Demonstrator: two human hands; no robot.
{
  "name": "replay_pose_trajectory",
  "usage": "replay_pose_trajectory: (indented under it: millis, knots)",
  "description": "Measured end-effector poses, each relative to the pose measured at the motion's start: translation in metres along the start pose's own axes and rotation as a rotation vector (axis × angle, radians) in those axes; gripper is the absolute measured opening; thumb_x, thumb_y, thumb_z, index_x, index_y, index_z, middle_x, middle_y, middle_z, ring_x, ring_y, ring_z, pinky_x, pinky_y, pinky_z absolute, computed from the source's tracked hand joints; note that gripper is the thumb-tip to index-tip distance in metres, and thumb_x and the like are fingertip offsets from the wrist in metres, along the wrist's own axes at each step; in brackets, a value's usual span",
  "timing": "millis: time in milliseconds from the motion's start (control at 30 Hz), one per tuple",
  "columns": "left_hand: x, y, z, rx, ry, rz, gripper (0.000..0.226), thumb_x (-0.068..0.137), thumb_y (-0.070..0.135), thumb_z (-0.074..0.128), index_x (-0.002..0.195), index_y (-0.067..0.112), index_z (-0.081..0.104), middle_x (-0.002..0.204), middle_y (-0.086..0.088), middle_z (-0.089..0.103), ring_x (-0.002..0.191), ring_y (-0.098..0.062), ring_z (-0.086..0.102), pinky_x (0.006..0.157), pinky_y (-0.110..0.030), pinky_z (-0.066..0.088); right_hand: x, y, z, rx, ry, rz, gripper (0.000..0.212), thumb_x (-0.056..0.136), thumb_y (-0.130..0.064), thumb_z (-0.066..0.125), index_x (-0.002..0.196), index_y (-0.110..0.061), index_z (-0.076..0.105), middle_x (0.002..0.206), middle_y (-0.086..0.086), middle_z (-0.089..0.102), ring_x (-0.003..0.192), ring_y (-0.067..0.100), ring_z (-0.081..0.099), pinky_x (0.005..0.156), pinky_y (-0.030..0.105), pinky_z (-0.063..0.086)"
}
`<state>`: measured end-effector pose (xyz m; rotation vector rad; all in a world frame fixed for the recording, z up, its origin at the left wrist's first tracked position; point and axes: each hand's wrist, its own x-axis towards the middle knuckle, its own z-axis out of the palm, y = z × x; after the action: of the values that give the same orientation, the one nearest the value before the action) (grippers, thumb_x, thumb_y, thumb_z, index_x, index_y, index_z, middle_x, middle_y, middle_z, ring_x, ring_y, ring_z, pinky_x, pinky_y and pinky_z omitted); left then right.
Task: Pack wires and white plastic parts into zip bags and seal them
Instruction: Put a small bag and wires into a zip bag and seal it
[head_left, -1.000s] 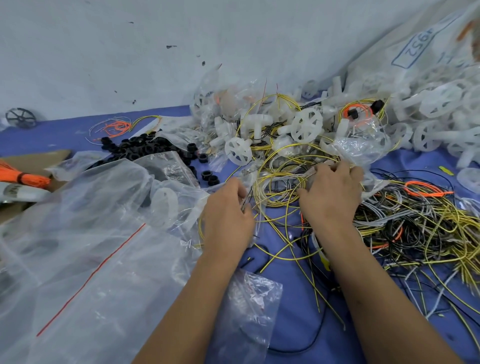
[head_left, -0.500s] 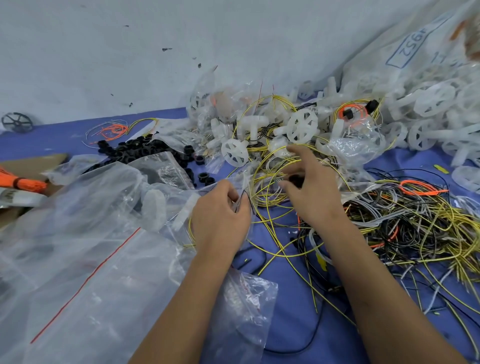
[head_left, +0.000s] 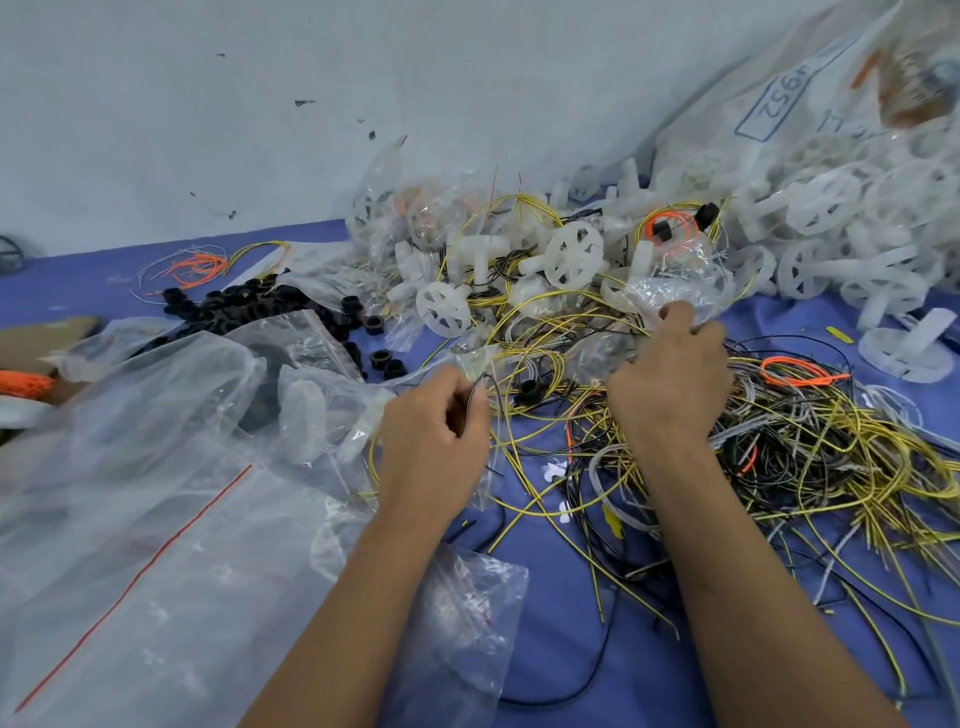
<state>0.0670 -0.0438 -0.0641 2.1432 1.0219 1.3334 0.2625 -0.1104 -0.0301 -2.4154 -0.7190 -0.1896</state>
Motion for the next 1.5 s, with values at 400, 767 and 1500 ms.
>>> replay_pose_trajectory:
  millis: [400,767,1500]
  knots:
    - [0.001,-0.002,0.000,-0.027,-0.006,-0.005,0.029,0.095,0.033,0.060,0.070,0.021,0.053,0.051,0.006,0.046,0.053,-0.016,0.047,0.052,-0.028,0.037,0.005,-0.009,-0.003,1.263,-0.114,-0.017,0.009,0.090,-0.007,0.072,0.092,-0.016,0.073,0.083,-0.005,0.072,0.077,0.009,0.067,0.073,0.028,0.055]
    - [0.002,0.003,-0.001,-0.101,0.121,-0.141,0.029,0.094,0.027,0.056,0.067,0.020,0.048,0.058,0.004,0.049,0.055,-0.011,0.043,0.052,-0.020,0.034,-0.019,-0.030,-0.006,1.966,-0.872,0.003,0.036,0.087,-0.005,0.063,0.122,-0.015,0.061,0.096,0.005,0.072,0.093,0.021,0.071,0.082,0.040,0.060]
    - [0.003,0.004,0.000,-0.104,0.084,0.051,0.023,0.097,0.039,0.059,0.081,0.023,0.064,0.076,0.009,0.059,0.071,-0.014,0.058,0.066,-0.025,0.044,-0.036,-0.042,0.023,1.224,-0.318,0.130,0.038,0.092,-0.010,0.071,0.117,-0.024,0.046,0.081,-0.001,0.062,0.067,0.006,0.064,0.061,0.020,0.052]
